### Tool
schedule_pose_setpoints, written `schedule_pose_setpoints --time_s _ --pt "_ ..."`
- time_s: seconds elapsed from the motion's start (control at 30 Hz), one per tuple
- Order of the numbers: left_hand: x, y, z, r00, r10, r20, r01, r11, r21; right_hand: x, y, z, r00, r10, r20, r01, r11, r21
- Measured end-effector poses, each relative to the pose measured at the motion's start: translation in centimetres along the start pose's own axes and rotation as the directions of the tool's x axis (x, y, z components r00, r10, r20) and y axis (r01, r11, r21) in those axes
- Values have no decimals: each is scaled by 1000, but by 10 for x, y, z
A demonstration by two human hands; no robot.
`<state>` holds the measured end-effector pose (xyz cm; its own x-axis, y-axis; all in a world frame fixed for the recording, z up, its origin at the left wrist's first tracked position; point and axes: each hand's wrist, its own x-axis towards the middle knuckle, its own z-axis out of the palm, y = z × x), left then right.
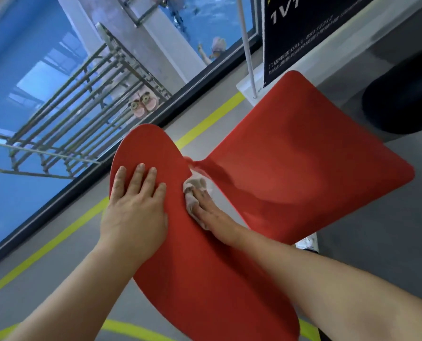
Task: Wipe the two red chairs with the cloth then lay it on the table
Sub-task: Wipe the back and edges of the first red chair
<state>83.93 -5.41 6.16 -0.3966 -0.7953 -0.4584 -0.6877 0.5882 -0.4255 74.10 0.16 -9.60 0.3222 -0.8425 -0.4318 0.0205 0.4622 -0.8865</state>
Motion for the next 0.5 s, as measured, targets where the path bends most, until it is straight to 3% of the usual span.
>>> schedule_pose_setpoints --time_s 0.17,0.5 --pt "-24 8 1 1000 21 22 -21 1000 13 -68 -3 -2 987 34 155 -22 997 -74" --pt "-62 28 4 992 122 42 -116 985 -129 -156 -51 18 971 -46 233 76 990 -121"
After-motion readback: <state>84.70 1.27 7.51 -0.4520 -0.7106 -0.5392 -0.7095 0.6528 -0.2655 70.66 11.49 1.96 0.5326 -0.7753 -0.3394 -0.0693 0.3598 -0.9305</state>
